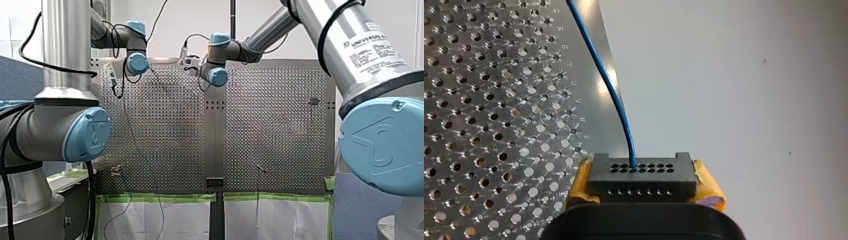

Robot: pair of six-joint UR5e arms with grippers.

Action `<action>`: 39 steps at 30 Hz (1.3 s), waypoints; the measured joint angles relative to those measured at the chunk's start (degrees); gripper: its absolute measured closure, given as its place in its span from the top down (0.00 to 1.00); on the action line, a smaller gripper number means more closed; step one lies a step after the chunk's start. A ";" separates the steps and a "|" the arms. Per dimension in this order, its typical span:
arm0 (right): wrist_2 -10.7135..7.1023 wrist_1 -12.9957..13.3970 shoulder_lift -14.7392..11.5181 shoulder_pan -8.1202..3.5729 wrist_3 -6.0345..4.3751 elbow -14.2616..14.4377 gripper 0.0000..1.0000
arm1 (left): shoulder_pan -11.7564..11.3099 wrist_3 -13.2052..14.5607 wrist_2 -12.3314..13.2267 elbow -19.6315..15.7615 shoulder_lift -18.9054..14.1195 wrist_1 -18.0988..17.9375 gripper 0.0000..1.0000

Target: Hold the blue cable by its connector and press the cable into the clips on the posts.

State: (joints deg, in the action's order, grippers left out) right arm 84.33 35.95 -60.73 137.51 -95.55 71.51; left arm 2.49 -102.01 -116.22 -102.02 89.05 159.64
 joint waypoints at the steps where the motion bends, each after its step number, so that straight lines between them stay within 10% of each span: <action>1: -0.01 -0.01 0.14 0.07 0.00 -0.18 0.00 | -0.45 0.05 0.44 0.02 0.00 0.00 0.00; 39: 1.23 -1.99 1.54 -1.76 -0.18 -3.28 0.00 | -4.49 -0.38 9.25 4.06 4.28 -0.54 0.00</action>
State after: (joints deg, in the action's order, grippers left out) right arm 85.56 33.96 -59.19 135.75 -95.73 68.23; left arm -2.00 -102.39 -106.97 -97.96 93.33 159.10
